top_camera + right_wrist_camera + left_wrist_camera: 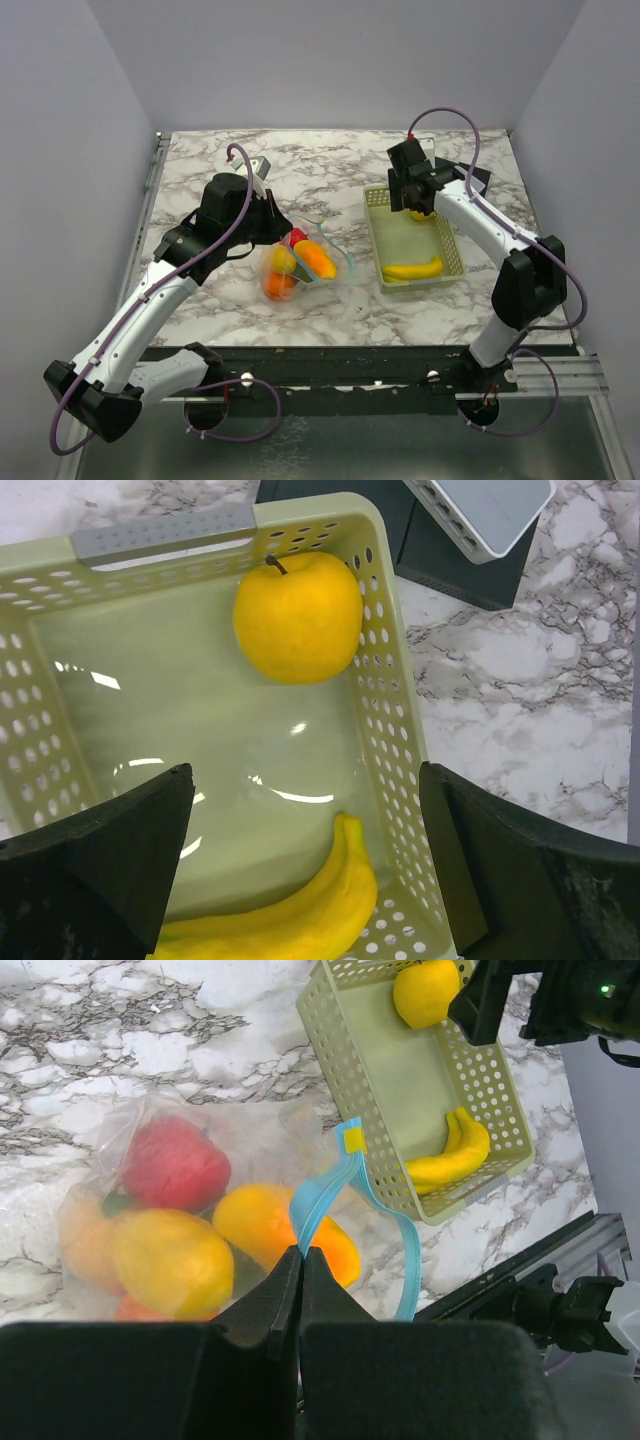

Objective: Place the food in the zip-top bag and seal the zipper
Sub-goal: Pick up the fake fruit from the bin.

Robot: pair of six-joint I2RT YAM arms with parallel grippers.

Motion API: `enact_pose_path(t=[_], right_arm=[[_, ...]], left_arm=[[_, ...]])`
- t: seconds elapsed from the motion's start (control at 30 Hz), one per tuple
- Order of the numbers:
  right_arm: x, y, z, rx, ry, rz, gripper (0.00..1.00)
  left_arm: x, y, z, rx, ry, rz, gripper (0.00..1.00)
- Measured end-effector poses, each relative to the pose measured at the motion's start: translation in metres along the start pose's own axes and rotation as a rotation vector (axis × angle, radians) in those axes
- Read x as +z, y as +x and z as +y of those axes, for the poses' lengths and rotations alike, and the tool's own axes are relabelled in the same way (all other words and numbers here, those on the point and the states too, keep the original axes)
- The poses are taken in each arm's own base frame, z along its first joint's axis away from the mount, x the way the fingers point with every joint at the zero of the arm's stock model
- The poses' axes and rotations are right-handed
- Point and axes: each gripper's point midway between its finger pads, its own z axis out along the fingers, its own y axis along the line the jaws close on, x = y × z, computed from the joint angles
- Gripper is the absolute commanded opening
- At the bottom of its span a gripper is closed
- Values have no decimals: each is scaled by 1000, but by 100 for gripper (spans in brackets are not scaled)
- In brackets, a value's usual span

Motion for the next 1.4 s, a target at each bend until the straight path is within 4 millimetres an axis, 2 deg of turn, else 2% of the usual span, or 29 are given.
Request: enact_pose_path(t=[0.23, 0.53, 1.03, 1.23, 1.4], right_arm=[[39, 12, 1, -17, 23, 73, 100], [70, 10, 5, -8, 23, 95, 100], [107, 3, 5, 0, 43, 109, 100], [120, 7, 7, -2, 44, 129, 100], [127, 13, 9, -9, 47, 145, 91]], left_arm=[[0, 0, 0, 5, -1, 0, 0], [-1, 1, 1, 8, -2, 3, 0], [-4, 2, 1, 10, -7, 10, 0], [-5, 3, 2, 9, -10, 15, 0], [-6, 3, 2, 9, -14, 17, 0]])
